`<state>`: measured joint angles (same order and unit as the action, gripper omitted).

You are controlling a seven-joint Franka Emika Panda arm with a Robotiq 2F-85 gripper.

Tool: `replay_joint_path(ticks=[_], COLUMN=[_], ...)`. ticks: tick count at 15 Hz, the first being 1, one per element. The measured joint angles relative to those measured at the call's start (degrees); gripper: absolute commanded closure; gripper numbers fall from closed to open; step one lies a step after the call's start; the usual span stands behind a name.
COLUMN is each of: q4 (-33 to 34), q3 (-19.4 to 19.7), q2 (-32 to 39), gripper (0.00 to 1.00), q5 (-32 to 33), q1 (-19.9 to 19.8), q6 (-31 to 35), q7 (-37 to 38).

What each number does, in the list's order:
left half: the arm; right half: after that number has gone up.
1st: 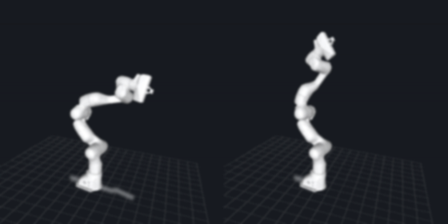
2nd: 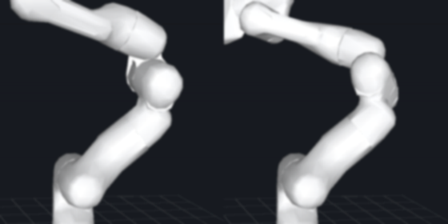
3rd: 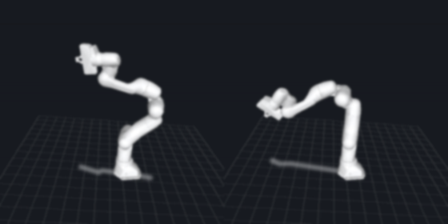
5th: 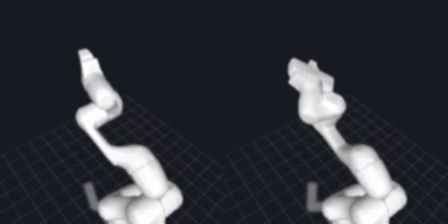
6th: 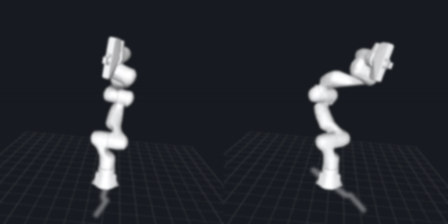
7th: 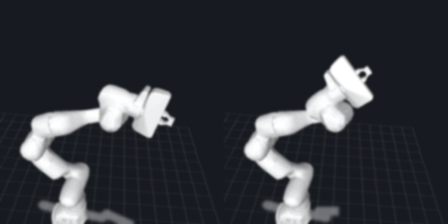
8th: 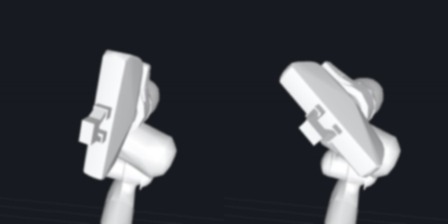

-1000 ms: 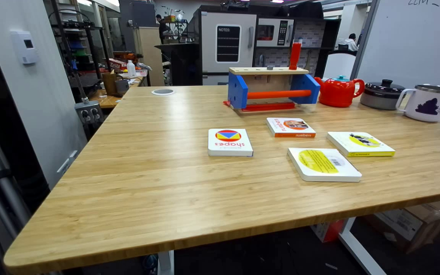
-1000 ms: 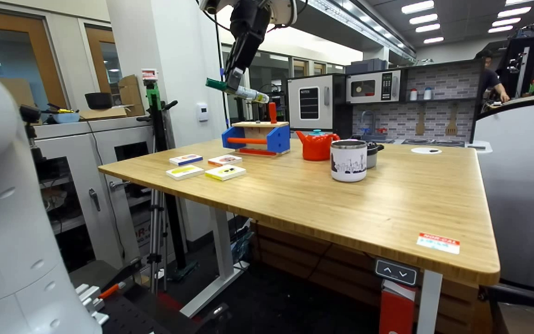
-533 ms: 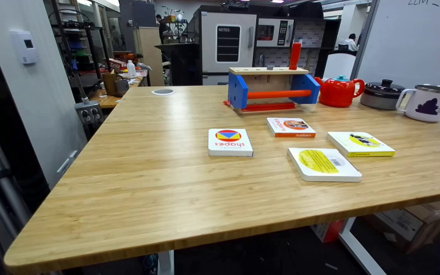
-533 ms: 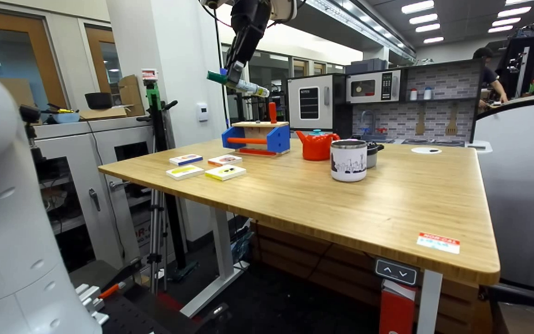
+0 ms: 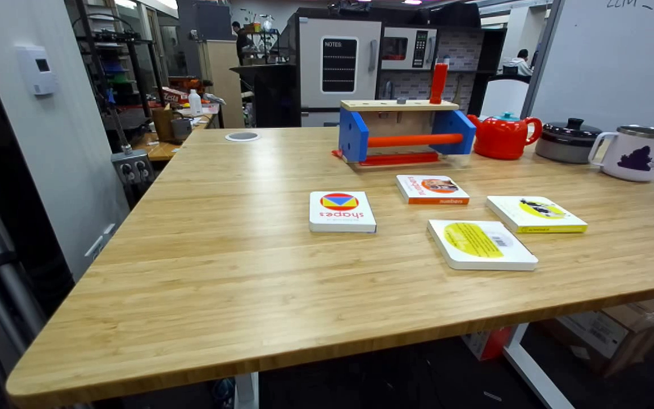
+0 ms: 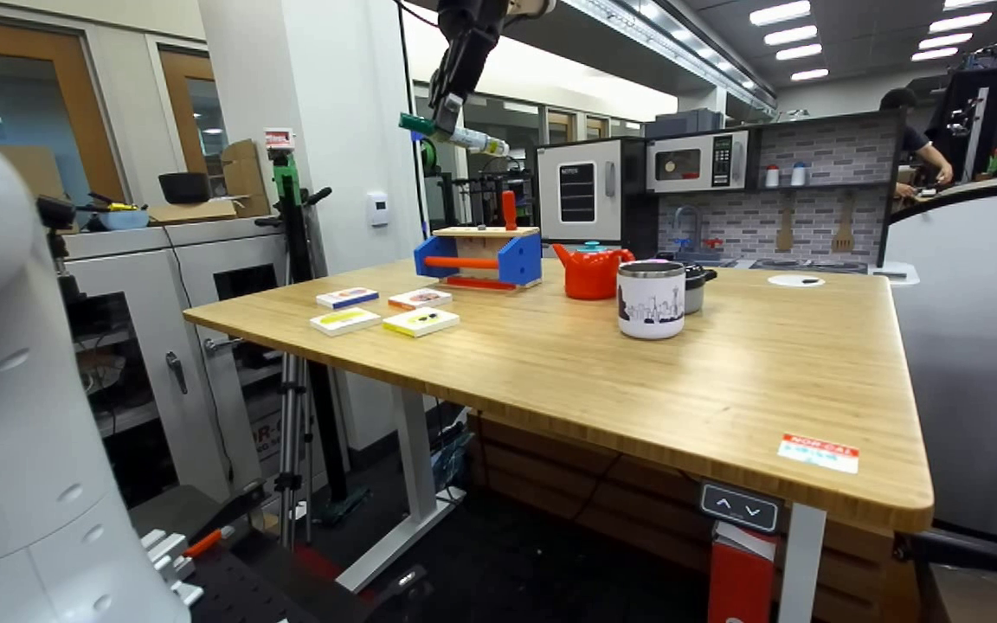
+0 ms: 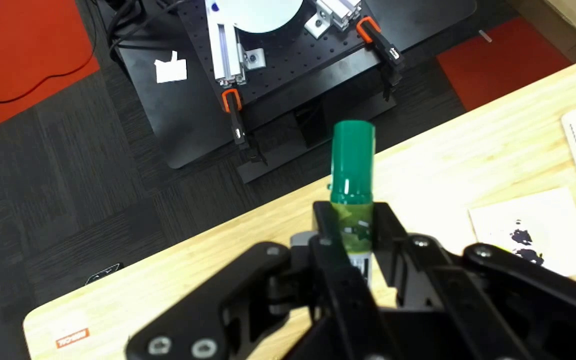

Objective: Put the green marker inside the white thermos

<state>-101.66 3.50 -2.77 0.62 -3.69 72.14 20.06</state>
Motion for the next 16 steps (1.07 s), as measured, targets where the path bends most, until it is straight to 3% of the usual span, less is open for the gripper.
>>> replay_joint_path(ticks=[8, 11, 16], q4=[8.78, 14.18, 21.89], q3=[1.65, 2.57, 4.0], q2=[6.5, 11.47, 20.13], gripper=[0.94, 0.94, 0.94], q5=[-0.12, -0.81, -1.42], q1=[-0.58, -0.78, -0.92], q6=[0.69, 4.7, 4.83], q7=[6.08, 8.83, 12.63])
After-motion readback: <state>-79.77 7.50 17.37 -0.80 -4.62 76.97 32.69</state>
